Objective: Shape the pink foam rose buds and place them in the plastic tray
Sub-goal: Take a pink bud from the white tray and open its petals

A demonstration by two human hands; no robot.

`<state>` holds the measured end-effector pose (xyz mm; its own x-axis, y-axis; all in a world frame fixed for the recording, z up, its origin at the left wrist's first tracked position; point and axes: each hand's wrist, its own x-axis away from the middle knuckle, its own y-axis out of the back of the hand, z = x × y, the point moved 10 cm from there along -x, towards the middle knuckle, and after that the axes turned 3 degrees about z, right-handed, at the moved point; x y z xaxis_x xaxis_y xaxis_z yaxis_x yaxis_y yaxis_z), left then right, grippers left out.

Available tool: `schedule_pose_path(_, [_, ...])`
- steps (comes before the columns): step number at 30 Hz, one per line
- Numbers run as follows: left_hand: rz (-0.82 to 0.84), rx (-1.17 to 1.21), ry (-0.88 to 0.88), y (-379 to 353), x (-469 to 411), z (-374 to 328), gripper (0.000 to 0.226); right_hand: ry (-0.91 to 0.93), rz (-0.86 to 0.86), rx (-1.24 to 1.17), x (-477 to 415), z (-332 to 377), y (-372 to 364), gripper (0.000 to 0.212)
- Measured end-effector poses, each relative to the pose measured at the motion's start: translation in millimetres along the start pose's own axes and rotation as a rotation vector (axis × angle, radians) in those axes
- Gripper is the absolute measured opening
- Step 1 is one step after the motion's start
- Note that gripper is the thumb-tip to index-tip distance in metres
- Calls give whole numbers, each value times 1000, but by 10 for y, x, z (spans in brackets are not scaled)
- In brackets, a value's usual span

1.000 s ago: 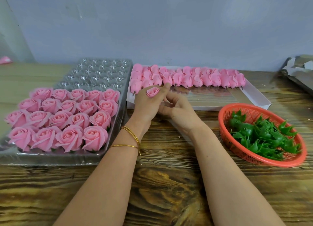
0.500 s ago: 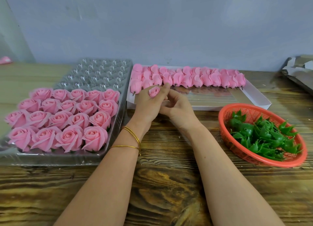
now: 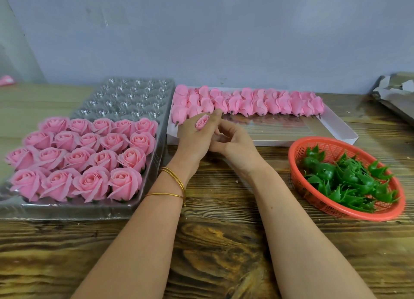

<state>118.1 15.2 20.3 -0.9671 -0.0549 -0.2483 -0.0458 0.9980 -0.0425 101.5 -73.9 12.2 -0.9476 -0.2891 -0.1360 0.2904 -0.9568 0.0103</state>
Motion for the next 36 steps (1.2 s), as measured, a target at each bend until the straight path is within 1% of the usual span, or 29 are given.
schedule_pose_path(2, [13,12,20,-25,5,9,43,6,-29,23,-11,7,20,38])
schedule_pose_path(6, [37,46,15,-53,14,0,42,16,-94,70,-15,-7,79,36])
schedule_pose_path(8, [44,29,0,-60,11,-1,43,17,-88,79,-16,-1,81,36])
schedule_pose_path(10, [55,28,-11,-64,7,-10,31,11,-62,72,-10,13,59,39])
schedule_pose_path(12, [66,15,-16,-70,11,-24,27,6,-27,41,4,22,29,43])
schedule_pose_path(15, [58,2,-35,-57,10,-41,30,-5,13,-24,21,16,-7,42])
schedule_pose_path(18, [56,-25,-50,-42,0,-39,36,-17,15,-39,27,7,-7,42])
schedule_pose_path(20, [49,-20,-48,-31,-7,-24,29,-23,11,-35,29,-3,2,40])
schedule_pose_path(21, [40,-21,-49,-26,-11,-19,30,-28,7,-32,27,-13,9,38])
schedule_pose_path(24, [10,-24,-53,-14,-18,10,43,-38,-14,-35,14,-30,22,33])
schedule_pose_path(29, [11,-3,-37,-20,-22,33,48,-9,-52,-5,-3,1,29,40])
schedule_pose_path(33, [44,-8,-32,-48,-17,28,42,-8,-63,22,-2,-2,51,35])
schedule_pose_path(36, [77,-8,-49,-65,-7,-3,30,-15,-35,-1,4,2,32,36])
